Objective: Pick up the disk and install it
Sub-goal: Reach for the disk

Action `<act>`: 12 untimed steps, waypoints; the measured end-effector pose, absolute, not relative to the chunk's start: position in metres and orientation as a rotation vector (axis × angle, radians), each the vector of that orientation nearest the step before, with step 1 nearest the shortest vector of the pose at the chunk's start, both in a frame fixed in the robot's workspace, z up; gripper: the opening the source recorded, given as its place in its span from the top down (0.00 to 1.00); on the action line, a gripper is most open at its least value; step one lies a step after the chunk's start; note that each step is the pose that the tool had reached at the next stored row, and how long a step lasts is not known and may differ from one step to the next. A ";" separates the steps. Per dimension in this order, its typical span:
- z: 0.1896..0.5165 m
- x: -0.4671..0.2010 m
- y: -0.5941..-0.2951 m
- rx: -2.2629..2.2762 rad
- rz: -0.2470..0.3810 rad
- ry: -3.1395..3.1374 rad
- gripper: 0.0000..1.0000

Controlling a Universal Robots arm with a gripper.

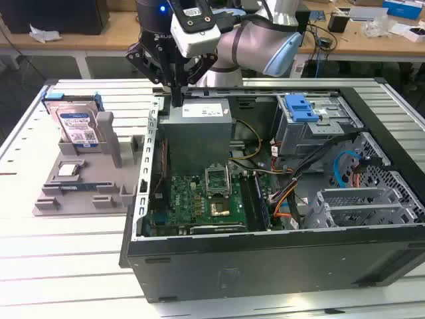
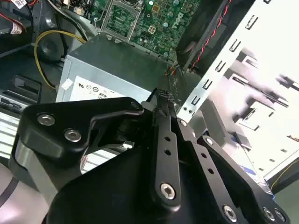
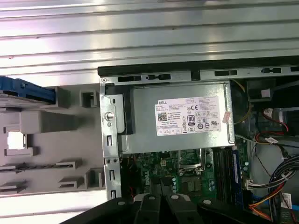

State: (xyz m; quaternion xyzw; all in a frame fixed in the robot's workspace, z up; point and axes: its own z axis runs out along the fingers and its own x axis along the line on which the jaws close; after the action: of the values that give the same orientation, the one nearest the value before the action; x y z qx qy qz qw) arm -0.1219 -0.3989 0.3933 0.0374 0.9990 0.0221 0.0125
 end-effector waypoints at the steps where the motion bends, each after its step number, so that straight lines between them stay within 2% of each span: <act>1: 0.393 -0.123 -0.399 0.117 0.069 3.114 0.89; 12: 0.393 -0.169 -0.399 0.117 0.069 3.114 0.89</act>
State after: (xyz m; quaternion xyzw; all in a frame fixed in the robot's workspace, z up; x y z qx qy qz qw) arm -0.1687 -0.3989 0.3933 0.0374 0.9990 0.0221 0.0125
